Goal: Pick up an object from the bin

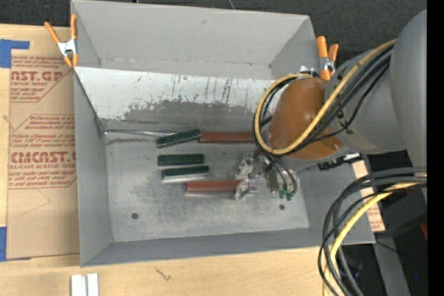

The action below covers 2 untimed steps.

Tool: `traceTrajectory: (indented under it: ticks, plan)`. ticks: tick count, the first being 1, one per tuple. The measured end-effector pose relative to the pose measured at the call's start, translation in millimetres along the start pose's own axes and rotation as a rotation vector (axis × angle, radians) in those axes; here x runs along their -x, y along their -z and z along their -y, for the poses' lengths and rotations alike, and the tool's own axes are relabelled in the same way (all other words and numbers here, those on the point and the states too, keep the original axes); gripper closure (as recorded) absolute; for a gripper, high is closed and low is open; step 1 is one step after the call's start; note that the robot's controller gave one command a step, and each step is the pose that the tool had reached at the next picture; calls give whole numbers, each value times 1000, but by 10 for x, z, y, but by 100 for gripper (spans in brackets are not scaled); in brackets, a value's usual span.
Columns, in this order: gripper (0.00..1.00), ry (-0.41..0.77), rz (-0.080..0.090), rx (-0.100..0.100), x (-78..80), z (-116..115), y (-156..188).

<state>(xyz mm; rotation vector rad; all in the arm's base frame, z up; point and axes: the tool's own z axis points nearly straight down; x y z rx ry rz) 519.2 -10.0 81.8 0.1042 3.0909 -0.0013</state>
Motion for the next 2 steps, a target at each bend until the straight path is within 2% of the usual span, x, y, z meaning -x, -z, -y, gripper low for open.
traceTrajectory:
  ticks: [1, 2]
  plan:
    - [100, 17, -54, -1, -14, -94, 345]
    - [100, -34, -47, -2, 146, -254, 1600]
